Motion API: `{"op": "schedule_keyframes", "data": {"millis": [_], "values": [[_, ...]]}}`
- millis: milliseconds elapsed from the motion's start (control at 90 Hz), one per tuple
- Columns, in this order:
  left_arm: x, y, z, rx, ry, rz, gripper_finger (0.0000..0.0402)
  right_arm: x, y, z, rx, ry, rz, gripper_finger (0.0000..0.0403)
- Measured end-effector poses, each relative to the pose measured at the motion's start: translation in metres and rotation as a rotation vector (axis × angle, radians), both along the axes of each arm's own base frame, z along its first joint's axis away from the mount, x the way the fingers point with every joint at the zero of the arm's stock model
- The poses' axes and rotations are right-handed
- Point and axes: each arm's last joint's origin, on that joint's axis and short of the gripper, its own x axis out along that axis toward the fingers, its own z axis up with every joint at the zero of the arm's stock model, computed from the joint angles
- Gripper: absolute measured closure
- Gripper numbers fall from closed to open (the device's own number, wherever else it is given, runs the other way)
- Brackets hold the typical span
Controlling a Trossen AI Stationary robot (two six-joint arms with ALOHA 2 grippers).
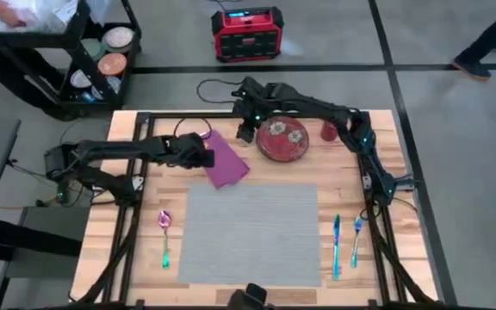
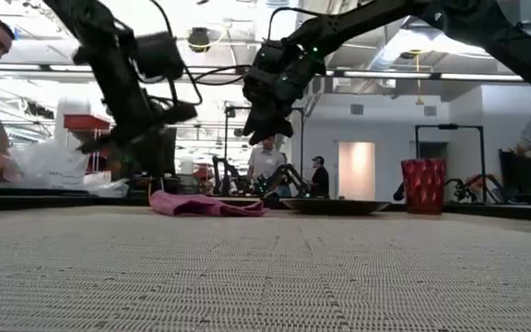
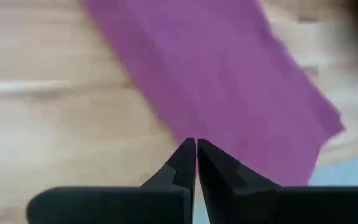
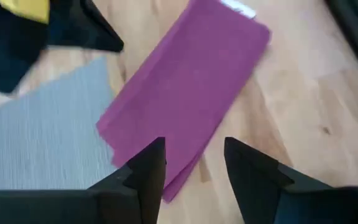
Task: Set table place
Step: Put the violet table napkin on the gray table mat
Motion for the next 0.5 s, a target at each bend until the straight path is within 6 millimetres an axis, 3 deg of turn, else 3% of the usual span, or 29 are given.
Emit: {"op": "schedule_keyframes", "data": {"millis": [144, 333, 500], "values": [[0.012, 0.018, -0.023, 0.013, -0.001, 0.023, 0.0401, -0.001, -0.003, 0.001, 0.015, -0.010, -0.022, 0.0280], [0.029, 0.028, -0.064, -0.140, -0.015, -0.051, 0.0402, 0.003, 0.009, 0.000, 0.032, 0.010, 0.016, 0.0284], [0.053, 0.025, -0.063, -0.177, -0.178, -0.094, 0.0401, -0.001, 0.015, -0.004, 0.027, 0.077, 0.071, 0.0284]]}}
